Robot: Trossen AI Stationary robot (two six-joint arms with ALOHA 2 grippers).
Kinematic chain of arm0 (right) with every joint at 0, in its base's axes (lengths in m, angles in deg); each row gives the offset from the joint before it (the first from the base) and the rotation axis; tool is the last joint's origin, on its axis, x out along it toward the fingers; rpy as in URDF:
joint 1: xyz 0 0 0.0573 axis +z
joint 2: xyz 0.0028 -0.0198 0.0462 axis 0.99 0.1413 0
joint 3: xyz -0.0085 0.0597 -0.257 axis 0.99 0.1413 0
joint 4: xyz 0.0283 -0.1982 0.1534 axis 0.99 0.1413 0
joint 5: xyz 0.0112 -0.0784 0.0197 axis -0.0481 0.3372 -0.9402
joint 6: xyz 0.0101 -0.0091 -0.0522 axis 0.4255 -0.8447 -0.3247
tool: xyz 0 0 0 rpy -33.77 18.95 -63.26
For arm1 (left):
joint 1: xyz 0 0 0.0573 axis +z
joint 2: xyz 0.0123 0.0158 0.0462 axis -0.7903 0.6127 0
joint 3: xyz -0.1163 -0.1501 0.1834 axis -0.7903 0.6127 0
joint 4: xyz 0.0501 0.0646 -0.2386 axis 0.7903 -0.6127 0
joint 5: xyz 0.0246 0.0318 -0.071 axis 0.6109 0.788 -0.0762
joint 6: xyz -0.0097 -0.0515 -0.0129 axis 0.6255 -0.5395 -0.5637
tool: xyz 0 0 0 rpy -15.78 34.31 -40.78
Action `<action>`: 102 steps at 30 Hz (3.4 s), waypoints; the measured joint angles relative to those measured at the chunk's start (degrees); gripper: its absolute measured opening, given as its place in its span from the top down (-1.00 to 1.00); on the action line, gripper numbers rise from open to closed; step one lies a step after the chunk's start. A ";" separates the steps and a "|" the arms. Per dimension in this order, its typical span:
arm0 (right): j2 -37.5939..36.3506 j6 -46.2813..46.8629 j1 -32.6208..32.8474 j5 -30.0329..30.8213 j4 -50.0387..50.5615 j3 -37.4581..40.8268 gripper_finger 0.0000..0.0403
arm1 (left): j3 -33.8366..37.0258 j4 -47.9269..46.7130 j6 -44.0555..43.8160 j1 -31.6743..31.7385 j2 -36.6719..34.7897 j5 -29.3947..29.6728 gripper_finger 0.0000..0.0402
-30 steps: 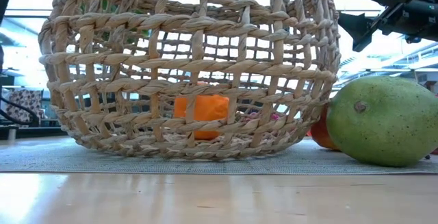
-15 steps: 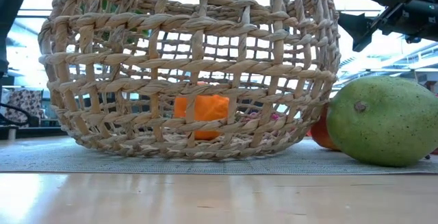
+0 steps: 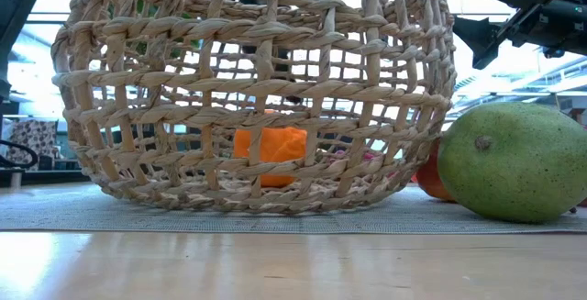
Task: Build produce basket
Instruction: Put the yellow bell pepper into the brown basket
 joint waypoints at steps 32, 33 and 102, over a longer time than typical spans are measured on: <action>0.00 0.02 -0.02 0.02 0.01 -0.02 -0.53 | 1.77 4.78 -8.24 -4.11 13.11 -2.04 -0.88; 0.00 0.02 0.00 0.02 0.02 -0.02 -0.53 | 1.72 4.85 -8.14 -4.11 13.39 -1.86 -0.88; 0.00 0.01 -0.01 0.00 -0.01 -0.02 -0.53 | -14.02 -2.92 -0.06 -32.74 -12.54 19.39 -0.44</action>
